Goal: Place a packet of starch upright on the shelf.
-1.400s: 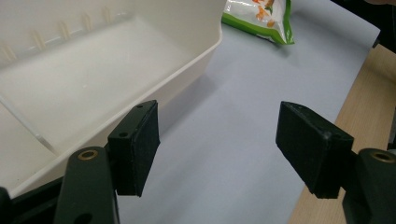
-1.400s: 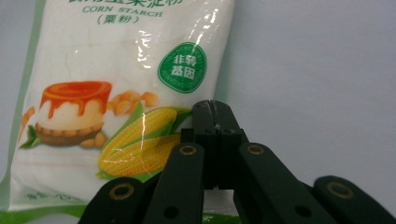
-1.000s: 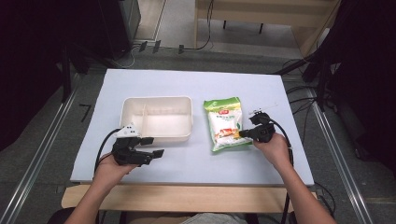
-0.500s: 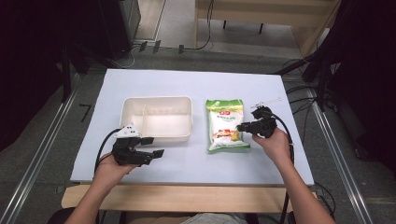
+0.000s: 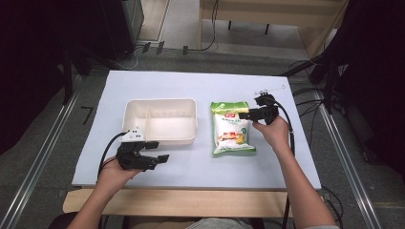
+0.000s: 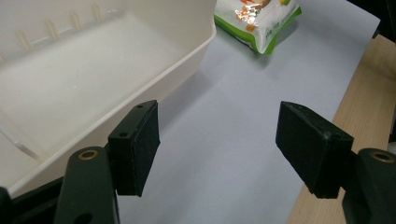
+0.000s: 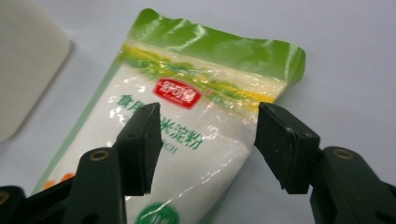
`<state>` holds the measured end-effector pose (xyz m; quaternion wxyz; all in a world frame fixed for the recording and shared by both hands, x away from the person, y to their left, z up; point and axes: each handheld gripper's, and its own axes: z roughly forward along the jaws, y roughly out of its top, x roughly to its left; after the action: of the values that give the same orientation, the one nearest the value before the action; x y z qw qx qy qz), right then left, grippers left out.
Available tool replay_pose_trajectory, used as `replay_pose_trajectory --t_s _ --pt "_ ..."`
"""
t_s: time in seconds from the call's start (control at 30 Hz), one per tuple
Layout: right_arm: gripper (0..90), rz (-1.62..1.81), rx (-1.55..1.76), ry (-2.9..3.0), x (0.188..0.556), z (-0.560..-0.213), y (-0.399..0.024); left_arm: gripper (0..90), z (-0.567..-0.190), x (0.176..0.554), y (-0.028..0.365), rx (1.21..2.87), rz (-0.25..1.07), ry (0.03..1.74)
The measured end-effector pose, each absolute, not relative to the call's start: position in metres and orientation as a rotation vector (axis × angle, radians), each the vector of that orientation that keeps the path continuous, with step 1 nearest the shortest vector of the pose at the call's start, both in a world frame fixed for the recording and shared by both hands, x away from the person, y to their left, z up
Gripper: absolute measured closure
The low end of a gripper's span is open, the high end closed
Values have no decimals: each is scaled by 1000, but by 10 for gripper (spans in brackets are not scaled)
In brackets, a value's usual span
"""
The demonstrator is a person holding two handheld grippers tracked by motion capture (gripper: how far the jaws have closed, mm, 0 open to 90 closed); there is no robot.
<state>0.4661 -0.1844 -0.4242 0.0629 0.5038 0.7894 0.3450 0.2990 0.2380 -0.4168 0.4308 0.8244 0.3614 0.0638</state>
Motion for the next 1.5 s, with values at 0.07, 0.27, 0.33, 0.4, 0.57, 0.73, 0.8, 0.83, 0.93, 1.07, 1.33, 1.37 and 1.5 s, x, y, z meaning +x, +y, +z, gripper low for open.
replay_pose_trajectory --t_s 0.07,0.27,0.33,0.4,0.57,0.73,0.8,0.83,0.93,1.07,1.33,1.37,1.5 --pt "402 1028 1548 2384 473 -430 -183 311 -417 299 238 2057 160 902" --pt "319 951 1621 2412 490 -455 -178 311 -417 297 241 2058 166 916" --pt "302 979 1633 2413 493 -459 -177 311 -417 296 242 2055 170 915" --pt "300 1003 1639 2419 495 -461 -175 311 -417 294 243 2050 174 922" --pt "256 950 1631 2470 501 -459 -160 311 -417 291 246 2050 181 934" --pt "380 966 1605 2465 502 -459 -154 311 -416 289 250 2037 192 948" --pt "410 967 1609 2464 502 -459 -154 311 -416 288 251 2039 192 947" --pt "479 958 1606 2464 501 -459 -154 311 -416 288 251 2039 192 948" --pt "516 954 1593 2470 500 -459 -154 311 -417 288 250 2041 193 949" --pt "611 946 1580 2474 498 -459 -151 311 -417 287 250 2040 194 949" --pt "861 945 1561 2503 494 -457 -148 311 -417 287 249 2045 194 942" --pt "868 944 1553 2507 494 -456 -148 311 -416 287 249 2044 194 943" --pt "874 944 1562 2510 494 -454 -148 311 -416 287 251 2034 190 947"
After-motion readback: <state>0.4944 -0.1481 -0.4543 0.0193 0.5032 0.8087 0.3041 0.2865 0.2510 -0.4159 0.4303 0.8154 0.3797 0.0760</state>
